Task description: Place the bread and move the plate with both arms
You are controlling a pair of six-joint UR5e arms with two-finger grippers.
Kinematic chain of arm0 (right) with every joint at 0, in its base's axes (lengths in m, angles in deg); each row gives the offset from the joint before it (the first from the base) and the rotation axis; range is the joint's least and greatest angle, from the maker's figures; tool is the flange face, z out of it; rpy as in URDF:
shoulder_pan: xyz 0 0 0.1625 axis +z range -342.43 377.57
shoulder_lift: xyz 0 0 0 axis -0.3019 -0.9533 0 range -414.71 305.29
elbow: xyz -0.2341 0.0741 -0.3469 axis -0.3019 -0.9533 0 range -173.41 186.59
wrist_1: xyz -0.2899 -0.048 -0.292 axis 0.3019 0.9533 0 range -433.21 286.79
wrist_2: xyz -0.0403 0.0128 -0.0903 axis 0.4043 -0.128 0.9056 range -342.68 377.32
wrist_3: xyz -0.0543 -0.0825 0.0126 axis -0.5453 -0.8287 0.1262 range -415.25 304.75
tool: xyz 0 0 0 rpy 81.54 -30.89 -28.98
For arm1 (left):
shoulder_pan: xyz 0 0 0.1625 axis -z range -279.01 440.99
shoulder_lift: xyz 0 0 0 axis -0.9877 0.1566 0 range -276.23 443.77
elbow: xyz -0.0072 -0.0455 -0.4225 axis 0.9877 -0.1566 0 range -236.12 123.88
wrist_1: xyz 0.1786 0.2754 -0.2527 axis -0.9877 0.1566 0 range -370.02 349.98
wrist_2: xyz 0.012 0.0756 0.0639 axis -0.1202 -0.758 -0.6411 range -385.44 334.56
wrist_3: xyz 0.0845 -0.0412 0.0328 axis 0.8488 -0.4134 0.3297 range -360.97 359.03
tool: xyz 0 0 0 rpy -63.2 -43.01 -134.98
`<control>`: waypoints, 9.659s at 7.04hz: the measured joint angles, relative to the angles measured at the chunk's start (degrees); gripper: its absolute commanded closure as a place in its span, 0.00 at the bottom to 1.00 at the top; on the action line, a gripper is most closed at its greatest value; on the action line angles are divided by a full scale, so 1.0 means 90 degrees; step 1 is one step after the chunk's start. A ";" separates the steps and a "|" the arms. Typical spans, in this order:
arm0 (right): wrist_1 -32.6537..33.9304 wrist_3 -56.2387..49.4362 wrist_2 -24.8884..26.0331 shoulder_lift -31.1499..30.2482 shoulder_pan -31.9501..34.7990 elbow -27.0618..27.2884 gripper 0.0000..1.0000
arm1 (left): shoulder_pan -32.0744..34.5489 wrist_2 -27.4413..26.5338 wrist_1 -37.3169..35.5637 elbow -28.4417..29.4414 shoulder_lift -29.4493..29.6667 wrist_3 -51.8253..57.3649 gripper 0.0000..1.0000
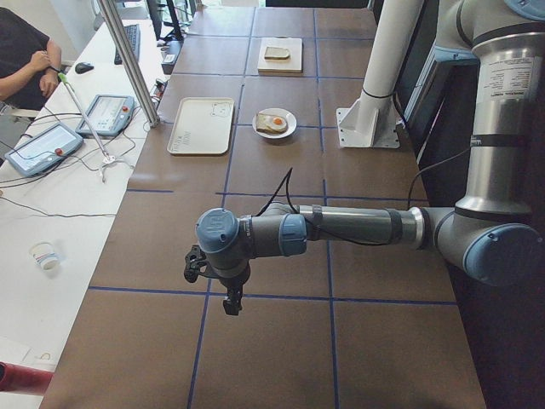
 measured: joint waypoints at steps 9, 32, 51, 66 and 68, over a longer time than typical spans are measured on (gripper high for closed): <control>-0.2488 0.3357 -0.0005 0.0228 -0.1524 0.0156 0.00 | 0.0003 -0.0002 0.0114 -0.0122 -0.0053 0.0008 0.00; -0.5038 0.5654 0.0792 -0.0144 -0.3738 -0.0963 0.79 | 0.0000 0.0010 0.0117 -0.0145 -0.0042 0.0000 0.00; -0.5471 1.0332 0.1752 0.3372 -0.5490 0.0121 1.00 | -0.0008 0.0020 0.0108 -0.0263 -0.0007 -0.0239 0.00; -0.5845 0.9762 0.3644 0.3988 -0.7231 -0.1032 0.00 | 0.0000 0.0306 0.0111 -0.0256 -0.0042 -0.0263 0.00; -0.5827 0.9795 0.3496 0.3989 -0.7019 -0.0976 0.00 | -0.0001 0.0317 0.0110 -0.0272 -0.0027 -0.0264 0.00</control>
